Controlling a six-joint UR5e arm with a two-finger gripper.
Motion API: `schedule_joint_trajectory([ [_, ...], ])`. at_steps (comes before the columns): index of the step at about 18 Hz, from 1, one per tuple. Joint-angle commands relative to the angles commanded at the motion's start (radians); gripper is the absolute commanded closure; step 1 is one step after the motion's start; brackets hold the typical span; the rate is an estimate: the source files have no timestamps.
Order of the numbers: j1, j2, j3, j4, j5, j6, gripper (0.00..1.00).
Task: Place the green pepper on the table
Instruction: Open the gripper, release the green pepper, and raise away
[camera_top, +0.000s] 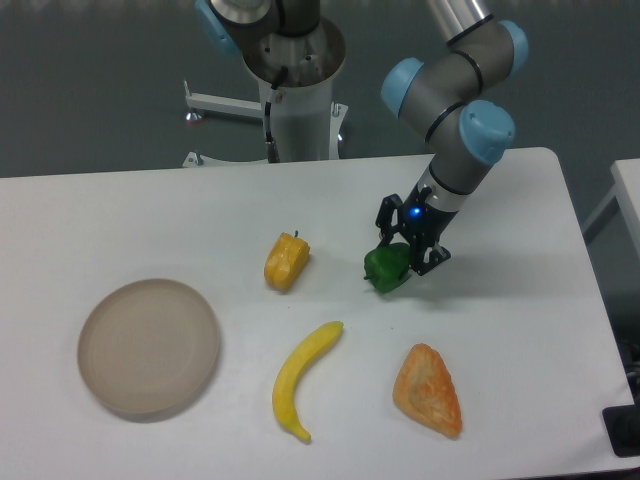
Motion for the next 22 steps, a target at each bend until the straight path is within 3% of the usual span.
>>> schedule_joint_trajectory([
  [4,0.005,0.002,0.012,-0.002,0.000,-0.009,0.00],
  [12,0.008,0.000,0.123,-0.015,0.069,-0.014,0.00],
  [18,-0.006,-0.041,0.279,-0.067,0.146,-0.032,0.00],
  [22,-0.034,-0.081,0.371,-0.064,0.273,-0.055,0.00],
])
